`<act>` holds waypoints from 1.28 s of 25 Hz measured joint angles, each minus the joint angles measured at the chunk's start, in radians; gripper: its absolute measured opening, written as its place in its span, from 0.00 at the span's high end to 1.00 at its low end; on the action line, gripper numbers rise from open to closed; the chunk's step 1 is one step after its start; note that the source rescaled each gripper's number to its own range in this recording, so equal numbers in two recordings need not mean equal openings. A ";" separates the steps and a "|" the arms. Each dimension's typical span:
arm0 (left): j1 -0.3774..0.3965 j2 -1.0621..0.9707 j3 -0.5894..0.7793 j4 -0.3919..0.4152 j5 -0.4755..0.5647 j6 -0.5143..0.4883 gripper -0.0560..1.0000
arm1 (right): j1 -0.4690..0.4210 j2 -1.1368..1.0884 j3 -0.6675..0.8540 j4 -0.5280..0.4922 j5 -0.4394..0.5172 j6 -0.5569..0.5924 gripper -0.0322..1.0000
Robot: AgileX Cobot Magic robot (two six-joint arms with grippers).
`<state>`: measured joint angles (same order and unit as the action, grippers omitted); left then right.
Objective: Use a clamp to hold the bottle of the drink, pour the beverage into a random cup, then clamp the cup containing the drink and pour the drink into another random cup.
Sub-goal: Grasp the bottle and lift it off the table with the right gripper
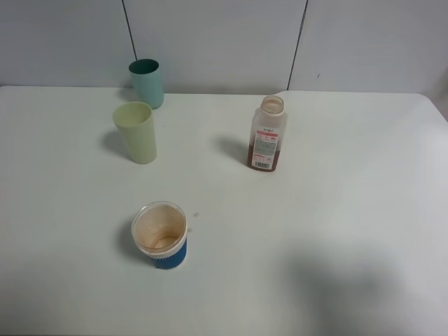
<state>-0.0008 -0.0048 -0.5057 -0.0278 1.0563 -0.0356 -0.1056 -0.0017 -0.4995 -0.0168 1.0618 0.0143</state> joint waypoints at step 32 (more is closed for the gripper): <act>0.000 0.000 0.000 0.000 0.000 0.000 0.02 | 0.000 0.274 -0.158 0.003 -0.010 0.002 0.00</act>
<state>-0.0008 -0.0048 -0.5057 -0.0278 1.0563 -0.0356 -0.1056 0.2721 -0.6577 -0.0140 1.0522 0.0163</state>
